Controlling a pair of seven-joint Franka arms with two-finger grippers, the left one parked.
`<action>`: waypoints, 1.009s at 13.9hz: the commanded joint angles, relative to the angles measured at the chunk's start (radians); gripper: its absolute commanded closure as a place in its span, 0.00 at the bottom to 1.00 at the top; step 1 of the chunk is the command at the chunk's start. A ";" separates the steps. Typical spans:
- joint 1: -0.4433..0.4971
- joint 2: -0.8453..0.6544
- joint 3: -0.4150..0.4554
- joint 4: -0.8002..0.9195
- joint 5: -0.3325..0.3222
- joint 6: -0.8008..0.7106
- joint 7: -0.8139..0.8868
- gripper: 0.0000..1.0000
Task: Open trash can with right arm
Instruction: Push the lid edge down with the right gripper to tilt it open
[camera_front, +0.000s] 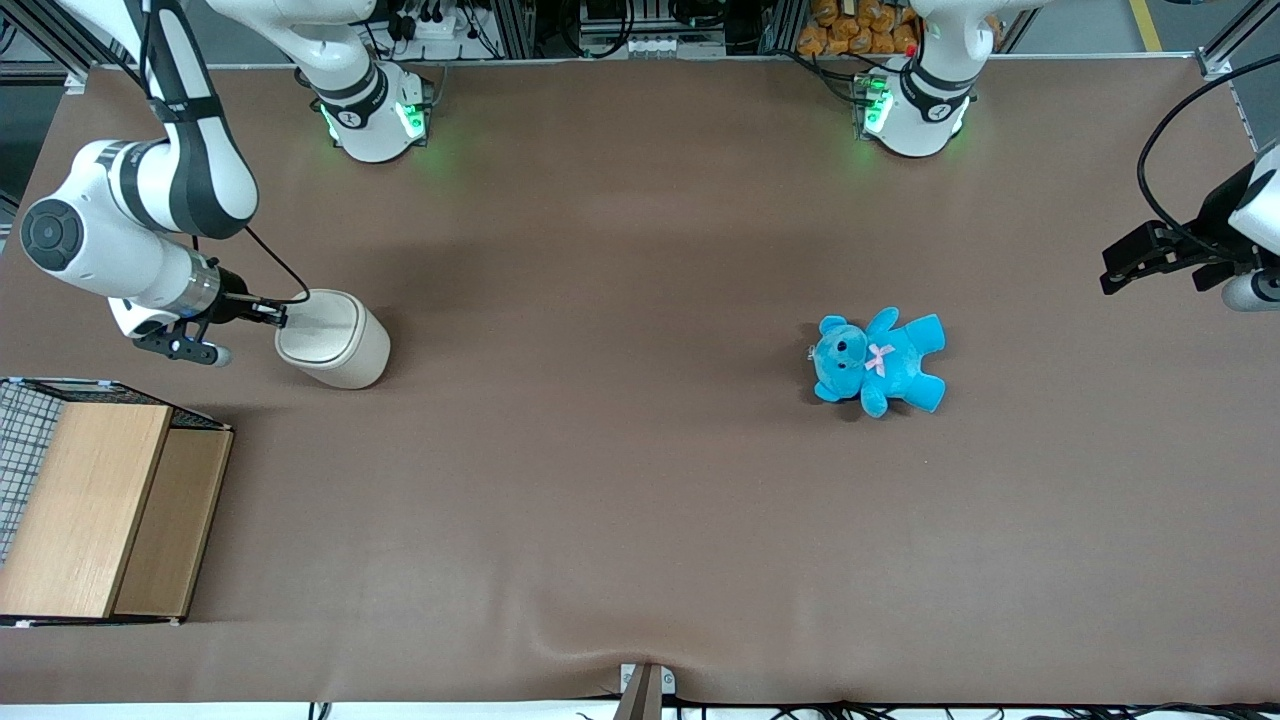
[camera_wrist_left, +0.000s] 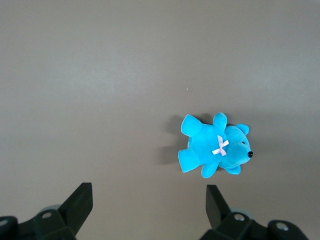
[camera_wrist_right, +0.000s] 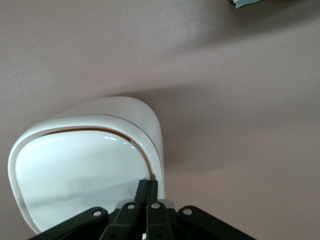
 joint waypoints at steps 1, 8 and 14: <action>0.001 -0.018 0.006 -0.008 0.024 -0.018 0.026 1.00; 0.002 -0.007 0.006 -0.012 0.025 0.006 0.026 1.00; 0.002 0.016 0.006 -0.015 0.025 0.037 0.024 1.00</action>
